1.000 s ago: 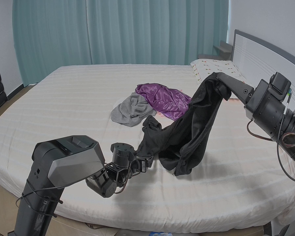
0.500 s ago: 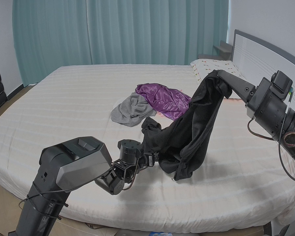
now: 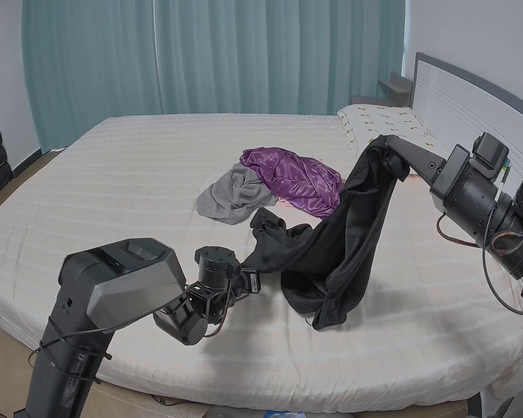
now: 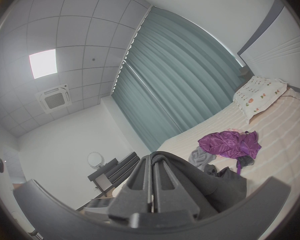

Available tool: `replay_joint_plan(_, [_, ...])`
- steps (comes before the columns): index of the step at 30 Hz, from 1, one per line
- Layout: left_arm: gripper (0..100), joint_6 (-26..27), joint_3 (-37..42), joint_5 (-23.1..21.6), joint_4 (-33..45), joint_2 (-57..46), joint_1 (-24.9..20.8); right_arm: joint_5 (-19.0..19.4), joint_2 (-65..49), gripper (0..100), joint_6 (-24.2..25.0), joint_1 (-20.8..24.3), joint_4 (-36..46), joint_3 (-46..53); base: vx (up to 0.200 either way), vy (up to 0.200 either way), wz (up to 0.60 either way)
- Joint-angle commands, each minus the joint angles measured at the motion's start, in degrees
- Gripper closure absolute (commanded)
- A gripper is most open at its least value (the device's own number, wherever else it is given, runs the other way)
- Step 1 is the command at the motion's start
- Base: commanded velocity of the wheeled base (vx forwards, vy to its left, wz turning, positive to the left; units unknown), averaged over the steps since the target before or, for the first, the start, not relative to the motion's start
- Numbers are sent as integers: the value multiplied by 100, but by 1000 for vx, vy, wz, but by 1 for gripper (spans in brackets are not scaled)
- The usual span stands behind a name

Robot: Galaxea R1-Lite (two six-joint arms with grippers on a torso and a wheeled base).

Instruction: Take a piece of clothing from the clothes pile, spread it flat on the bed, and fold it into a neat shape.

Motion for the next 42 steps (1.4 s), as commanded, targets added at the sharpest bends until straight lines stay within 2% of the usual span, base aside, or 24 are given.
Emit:
replay_joint_plan(1, [100,-180,700,17,-33,-942,114,133,539,100,25,-501,-63,-14,0,0,0])
replay_joint_plan(3, [100,-303,919,17,-24,-1214,158,168,706,100,25,-641,-72,-50,0,0,0])
replay_joint_plan(4, [100,-487,1341,17,2,-1733,219,177,1040,100,16,-879,-81,-120,0,0,0])
replay_joint_plan(7, [100,-549,1851,-1,-6,-2313,263,177,1505,100,34,-1125,-99,-252,0,0,0])
replay_joint_plan(12, [100,-953,2150,52,20,-3306,369,-8,2129,100,245,-1432,-538,-647,0,0,0])
replay_joint_plan(17, [100,-1006,2378,183,108,-4291,571,-482,2024,100,183,-1415,-740,-1183,0,0,0])
replay_joint_plan(22, [100,-1085,2923,201,99,-5029,624,-553,1567,100,165,-1213,-731,-1254,0,0,0])
replay_joint_plan(28, [100,-1876,3714,192,108,-5055,571,-430,1725,100,245,-844,-749,109,0,0,0])
replay_joint_plan(29, [100,-1876,3714,192,108,-5055,571,-430,1725,100,245,-844,-749,109,0,0,0])
replay_joint_plan(32, [100,-2342,4163,122,99,-4827,474,-526,2305,100,253,-800,-1092,399,0,0,0])
replay_joint_plan(35, [100,-2553,4224,60,99,-4651,457,-465,2349,100,394,-817,-1514,689,0,0,0])
replay_joint_plan(38, [100,-3098,4233,34,73,-4335,255,-474,2472,100,596,-756,-1812,1155,0,0,0])
replay_joint_plan(42, [100,-3177,4382,43,64,-4343,105,-517,2507,100,631,-729,-1979,1286,0,0,0])
